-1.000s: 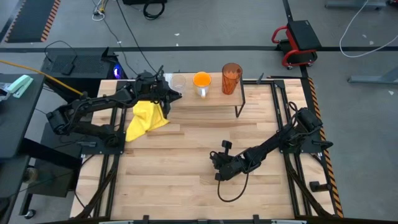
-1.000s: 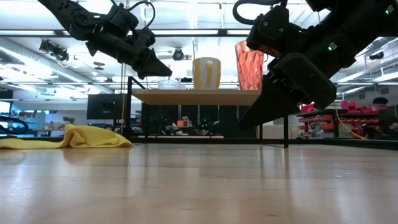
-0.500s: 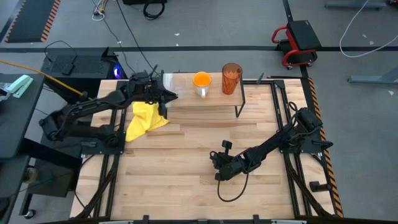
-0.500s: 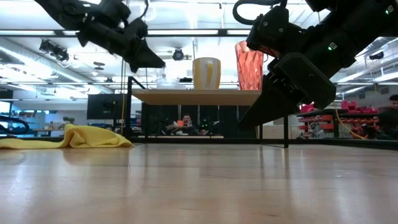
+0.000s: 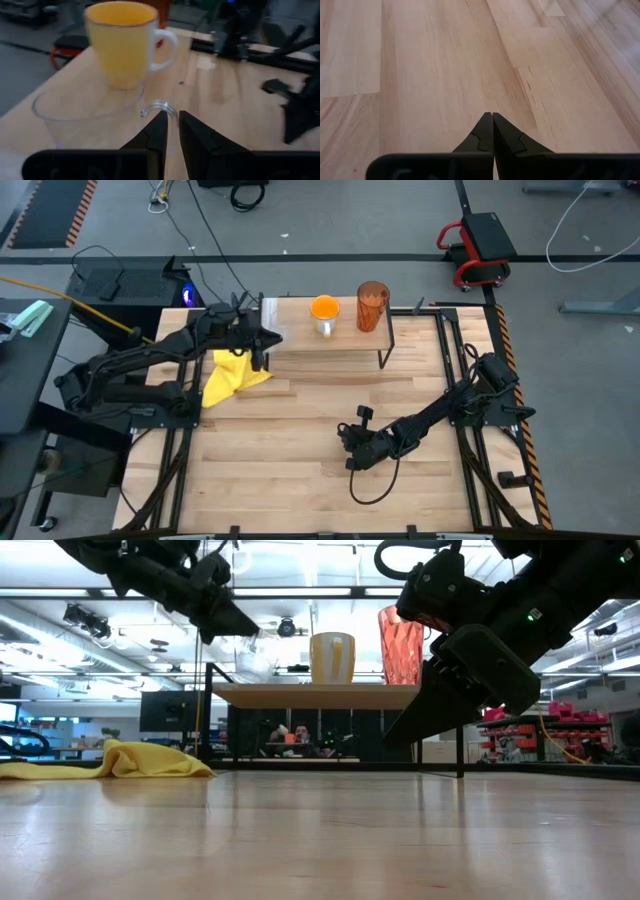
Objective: Stack small to large cups/mugs on shelf
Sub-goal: Put the transparent mug on the shelf
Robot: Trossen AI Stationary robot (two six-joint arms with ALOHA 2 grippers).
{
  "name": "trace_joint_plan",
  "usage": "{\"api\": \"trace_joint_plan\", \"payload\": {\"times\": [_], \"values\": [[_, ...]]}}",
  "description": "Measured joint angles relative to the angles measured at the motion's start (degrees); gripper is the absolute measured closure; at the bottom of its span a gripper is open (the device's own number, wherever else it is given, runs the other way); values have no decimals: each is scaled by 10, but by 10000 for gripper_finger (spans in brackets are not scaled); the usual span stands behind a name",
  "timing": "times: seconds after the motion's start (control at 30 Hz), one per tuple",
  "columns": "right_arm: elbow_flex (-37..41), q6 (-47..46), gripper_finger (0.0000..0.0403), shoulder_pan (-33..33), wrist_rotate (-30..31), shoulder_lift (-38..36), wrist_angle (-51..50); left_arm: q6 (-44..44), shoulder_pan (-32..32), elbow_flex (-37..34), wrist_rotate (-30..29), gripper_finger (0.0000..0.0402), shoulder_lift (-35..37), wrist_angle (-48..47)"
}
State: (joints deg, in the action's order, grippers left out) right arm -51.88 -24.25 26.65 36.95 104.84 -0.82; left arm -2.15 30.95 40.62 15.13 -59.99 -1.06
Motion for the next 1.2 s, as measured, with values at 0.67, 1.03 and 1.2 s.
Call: {"api": "trace_joint_plan", "payload": {"times": [0.67, 1.03, 1.2], "values": [[0, -14, 400, 5, 0, 0, 0, 1, -1, 0, -32, 352, -56, 25], [0, -17, 400, 5, -1, 0, -3, 0, 0, 0, -112, 348, -56, 25], [0, -17, 400, 5, -1, 0, -3, 0, 0, 0, -122, 350, -56, 25]]}}
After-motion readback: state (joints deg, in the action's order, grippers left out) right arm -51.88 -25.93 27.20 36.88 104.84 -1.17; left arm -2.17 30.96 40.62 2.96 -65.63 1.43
